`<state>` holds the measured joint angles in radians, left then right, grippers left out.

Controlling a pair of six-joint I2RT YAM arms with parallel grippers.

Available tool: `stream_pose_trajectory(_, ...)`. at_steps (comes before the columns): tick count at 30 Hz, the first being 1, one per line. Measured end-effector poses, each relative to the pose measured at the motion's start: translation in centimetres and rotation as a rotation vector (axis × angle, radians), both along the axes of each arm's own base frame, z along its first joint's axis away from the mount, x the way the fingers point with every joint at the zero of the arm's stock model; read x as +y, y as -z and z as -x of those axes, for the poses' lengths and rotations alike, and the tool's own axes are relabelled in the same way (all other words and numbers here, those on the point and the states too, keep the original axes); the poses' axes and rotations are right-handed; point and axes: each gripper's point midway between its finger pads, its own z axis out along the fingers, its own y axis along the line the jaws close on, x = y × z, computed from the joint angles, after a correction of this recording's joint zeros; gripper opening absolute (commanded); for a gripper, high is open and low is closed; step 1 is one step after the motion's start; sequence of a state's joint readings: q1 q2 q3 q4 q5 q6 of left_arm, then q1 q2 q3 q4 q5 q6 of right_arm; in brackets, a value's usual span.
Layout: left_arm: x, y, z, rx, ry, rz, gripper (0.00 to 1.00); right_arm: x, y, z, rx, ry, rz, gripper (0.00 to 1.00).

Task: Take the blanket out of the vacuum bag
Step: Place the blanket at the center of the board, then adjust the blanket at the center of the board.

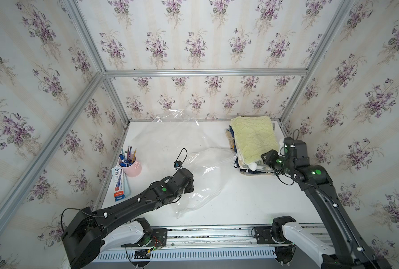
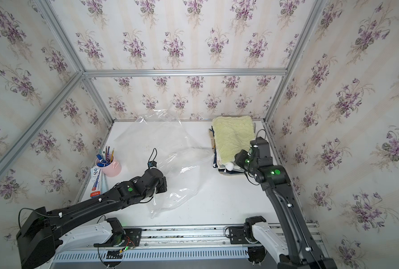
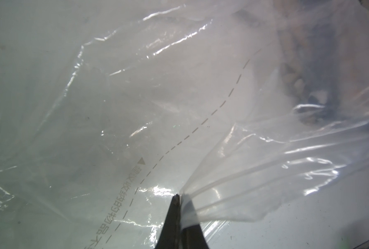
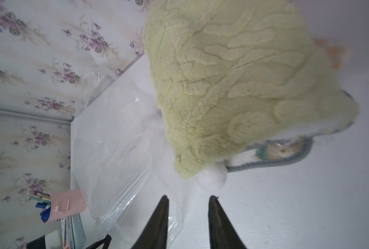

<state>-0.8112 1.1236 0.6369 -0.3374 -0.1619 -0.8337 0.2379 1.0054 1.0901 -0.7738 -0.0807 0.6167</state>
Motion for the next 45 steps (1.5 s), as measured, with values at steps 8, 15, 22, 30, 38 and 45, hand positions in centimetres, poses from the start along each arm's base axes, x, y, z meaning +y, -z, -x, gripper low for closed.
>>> stream_pose_trajectory(8, 0.2, -0.4, 0.2, -0.003, 0.001, 0.005, 0.06, 2.2, 4.6, -3.8, 0.128, -0.133, 0.193, 0.51)
stream_pose_trajectory(15, 0.2, -0.3, 0.3, 0.003, 0.001, 0.000, 0.06, 1.0, 7.9, -4.3, 0.190, -0.135, 0.305, 0.61)
stream_pose_trajectory(22, -0.4, 0.0, 0.0, 0.025, 0.011, -0.005, 0.05, -0.5, 8.4, -5.7, 0.173, -0.082, 0.400, 0.70)
stream_pose_trajectory(30, -0.6, -0.4, -0.1, 0.017, 0.022, -0.003, 0.06, -0.6, 11.4, -5.8, 0.222, -0.101, 0.430, 0.66)
stream_pose_trajectory(38, -0.6, -0.3, -0.1, 0.019, 0.024, -0.009, 0.06, -0.9, 11.5, -6.1, 0.201, -0.081, 0.436, 0.12)
stream_pose_trajectory(45, -0.7, -0.4, -0.2, 0.016, 0.032, -0.015, 0.06, 0.1, 9.4, -6.2, 0.142, -0.103, 0.373, 0.00)
